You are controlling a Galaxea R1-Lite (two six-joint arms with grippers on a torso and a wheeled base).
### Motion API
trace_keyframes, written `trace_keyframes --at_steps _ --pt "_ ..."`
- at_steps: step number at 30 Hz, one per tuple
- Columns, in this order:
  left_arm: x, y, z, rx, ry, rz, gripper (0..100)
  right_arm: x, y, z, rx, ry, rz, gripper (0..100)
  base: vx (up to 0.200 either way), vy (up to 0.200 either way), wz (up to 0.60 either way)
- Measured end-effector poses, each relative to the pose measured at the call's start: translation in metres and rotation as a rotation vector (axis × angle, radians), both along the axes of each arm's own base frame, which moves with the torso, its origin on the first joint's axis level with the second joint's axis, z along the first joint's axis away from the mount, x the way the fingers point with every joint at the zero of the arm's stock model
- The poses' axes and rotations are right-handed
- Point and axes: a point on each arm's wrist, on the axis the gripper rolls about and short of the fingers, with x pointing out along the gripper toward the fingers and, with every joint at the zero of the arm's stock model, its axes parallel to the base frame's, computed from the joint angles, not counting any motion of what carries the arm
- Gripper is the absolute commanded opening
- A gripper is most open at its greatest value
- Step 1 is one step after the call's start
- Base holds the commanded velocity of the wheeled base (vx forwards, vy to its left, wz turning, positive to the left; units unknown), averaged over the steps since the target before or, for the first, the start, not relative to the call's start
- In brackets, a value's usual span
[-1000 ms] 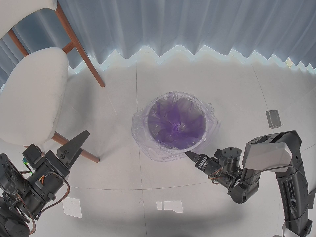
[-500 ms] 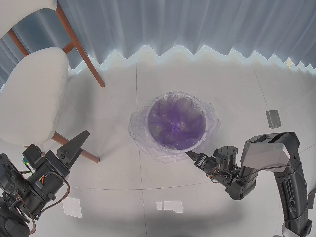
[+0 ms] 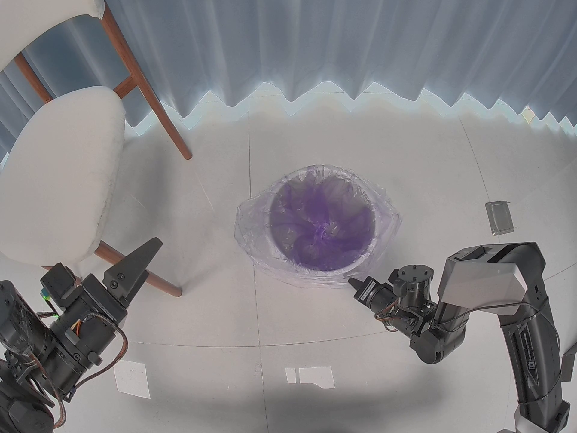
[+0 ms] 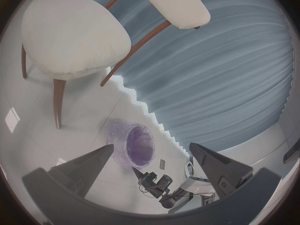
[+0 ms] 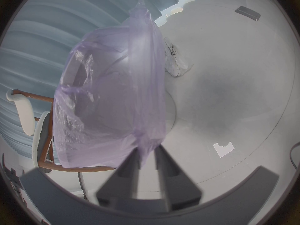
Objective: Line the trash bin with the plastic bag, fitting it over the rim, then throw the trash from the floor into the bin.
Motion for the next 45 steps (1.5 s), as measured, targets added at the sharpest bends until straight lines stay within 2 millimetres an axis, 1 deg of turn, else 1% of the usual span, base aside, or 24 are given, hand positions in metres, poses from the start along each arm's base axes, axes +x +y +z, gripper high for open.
trace_keyframes --at_steps 7,16,21,28,31,35,36,45 --pt "0.0 0.0 0.0 -0.001 -0.001 0.005 100 0.001 0.0 0.0 0.006 -0.015 -0.001 0 0.0 0.0 0.0" --pt "0.0 0.0 0.0 -0.001 -0.001 0.007 100 -0.004 -0.003 -0.006 -0.021 0.021 0.001 0 0.0 0.0 0.0" --pt "0.0 0.0 0.0 -0.002 -0.002 0.007 100 0.0 -0.008 -0.011 -0.06 0.08 -0.012 0 0.0 0.0 0.0" --pt "0.0 0.0 0.0 -0.001 -0.001 0.007 100 0.005 -0.009 -0.017 -0.148 0.186 -0.034 0 0.0 0.0 0.0" --pt "0.0 0.0 0.0 -0.001 -0.001 0.007 100 0.012 -0.007 -0.013 -0.172 0.173 -0.065 0 0.0 0.0 0.0" --pt "0.0 0.0 0.0 -0.002 -0.002 0.007 100 0.015 -0.004 -0.01 -0.173 0.155 -0.066 0 0.0 0.0 0.0" --pt "0.0 0.0 0.0 -0.001 -0.002 0.007 100 0.015 -0.004 -0.01 -0.173 0.156 -0.066 100 0.0 0.0 0.0" --pt "0.0 0.001 0.001 -0.005 -0.003 0.011 100 0.01 -0.004 -0.002 -0.131 0.143 -0.075 100 0.0 0.0 0.0"
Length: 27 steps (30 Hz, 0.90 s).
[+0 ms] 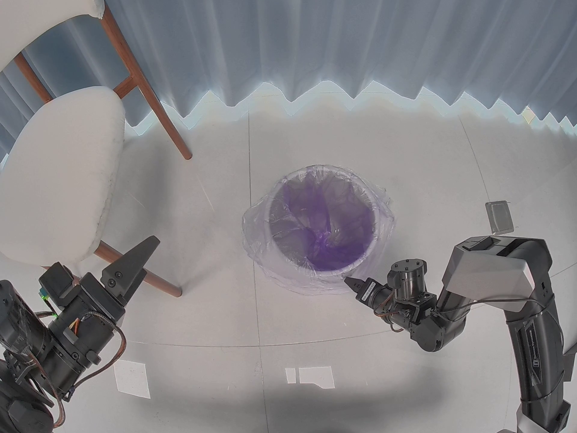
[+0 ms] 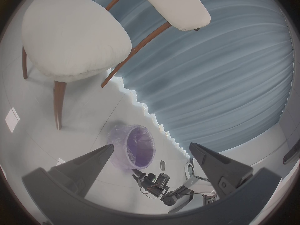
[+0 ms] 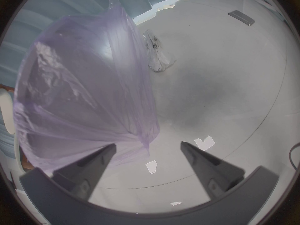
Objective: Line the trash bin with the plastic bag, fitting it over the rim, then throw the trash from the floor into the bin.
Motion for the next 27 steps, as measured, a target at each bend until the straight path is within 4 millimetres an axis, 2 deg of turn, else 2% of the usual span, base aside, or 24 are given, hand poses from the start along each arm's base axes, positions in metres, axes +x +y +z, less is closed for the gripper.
trace_keyframes --at_steps 4,8,14,20,27 --pt "0.001 0.001 -0.002 0.011 0.02 0.007 100 -0.014 -0.005 0.011 0.022 0.016 0.004 100 0.0 0.0 0.0" --pt "0.002 0.002 -0.009 0.044 0.072 0.008 100 -0.045 -0.017 0.029 0.036 0.049 0.01 100 0.0 0.0 0.0" --pt "0.009 -0.002 -0.027 0.106 0.203 -0.011 100 -0.097 -0.039 0.076 0.096 0.036 0.005 100 0.0 0.0 0.0" --pt "0.042 -0.023 -0.055 0.049 0.383 -0.039 100 -0.136 -0.059 0.115 0.178 -0.025 -0.019 100 0.0 0.0 0.0" --pt "0.096 -0.053 -0.092 -0.078 0.466 -0.043 100 -0.157 -0.076 0.139 0.229 -0.096 -0.068 100 0.0 0.0 0.0"
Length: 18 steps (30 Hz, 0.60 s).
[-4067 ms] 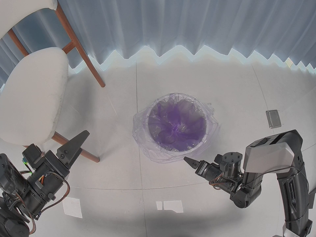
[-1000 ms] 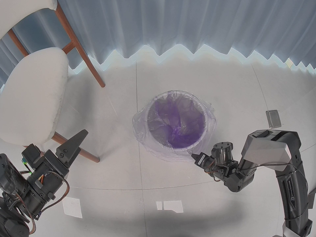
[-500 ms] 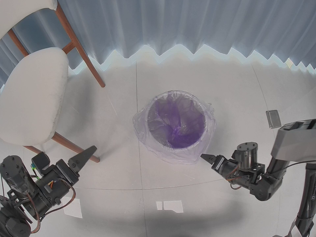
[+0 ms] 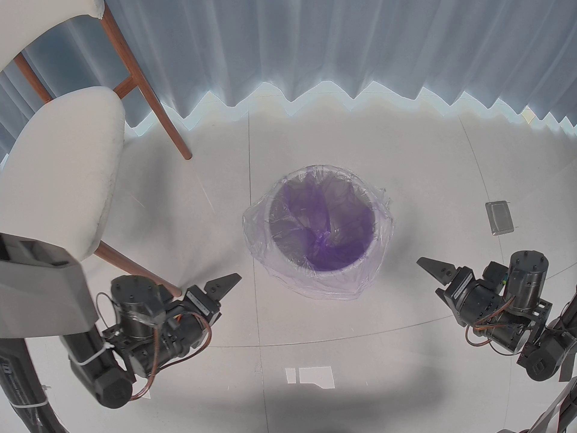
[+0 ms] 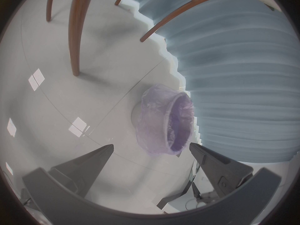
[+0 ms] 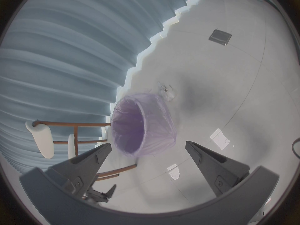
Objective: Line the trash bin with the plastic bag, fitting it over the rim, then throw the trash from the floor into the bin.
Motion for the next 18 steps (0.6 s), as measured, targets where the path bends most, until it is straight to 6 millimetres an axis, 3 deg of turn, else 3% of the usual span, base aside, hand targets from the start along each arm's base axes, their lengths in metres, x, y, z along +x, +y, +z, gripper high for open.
trace_keyframes --at_steps 10,18 --pt "0.075 -0.033 -0.044 -0.089 -0.053 0.084 100 -0.011 -0.016 0.014 0.035 -0.047 -0.062 100 0.0 0.0 0.0" --pt "0.12 -0.022 -0.046 -0.231 -0.102 0.183 100 -0.012 -0.02 0.017 0.055 -0.057 -0.081 100 0.0 0.0 0.0"
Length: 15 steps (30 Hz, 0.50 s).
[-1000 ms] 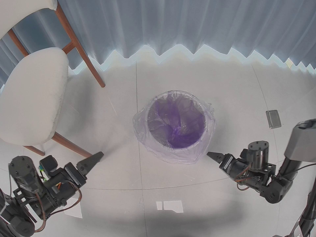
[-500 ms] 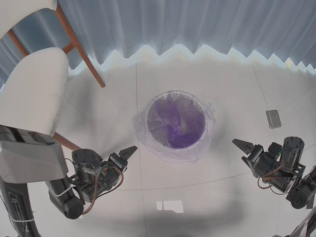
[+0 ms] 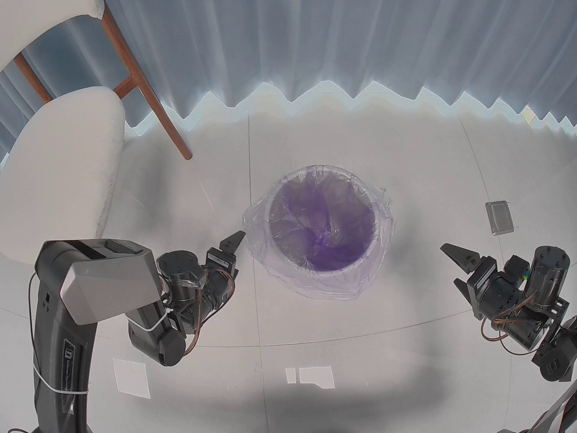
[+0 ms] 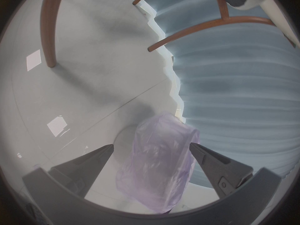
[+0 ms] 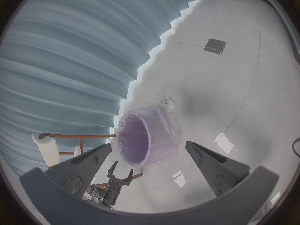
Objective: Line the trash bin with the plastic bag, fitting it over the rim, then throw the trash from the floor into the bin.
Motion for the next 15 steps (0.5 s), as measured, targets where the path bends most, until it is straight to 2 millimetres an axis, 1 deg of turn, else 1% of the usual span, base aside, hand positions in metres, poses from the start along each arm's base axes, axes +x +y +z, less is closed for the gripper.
trace_keyframes --at_steps 4,7,15 --pt "0.012 0.004 0.0 -0.028 -0.019 -0.01 100 0.001 0.0 0.0 0.002 -0.002 -0.002 100 0.0 0.0 0.0" --pt "0.015 0.006 -0.003 -0.032 -0.018 -0.036 100 0.001 0.0 0.0 0.002 -0.001 -0.003 100 0.0 0.0 0.0" --pt "0.022 0.0 -0.008 -0.036 -0.032 -0.122 100 0.001 0.0 -0.002 -0.002 0.008 -0.002 100 0.0 0.0 0.0"
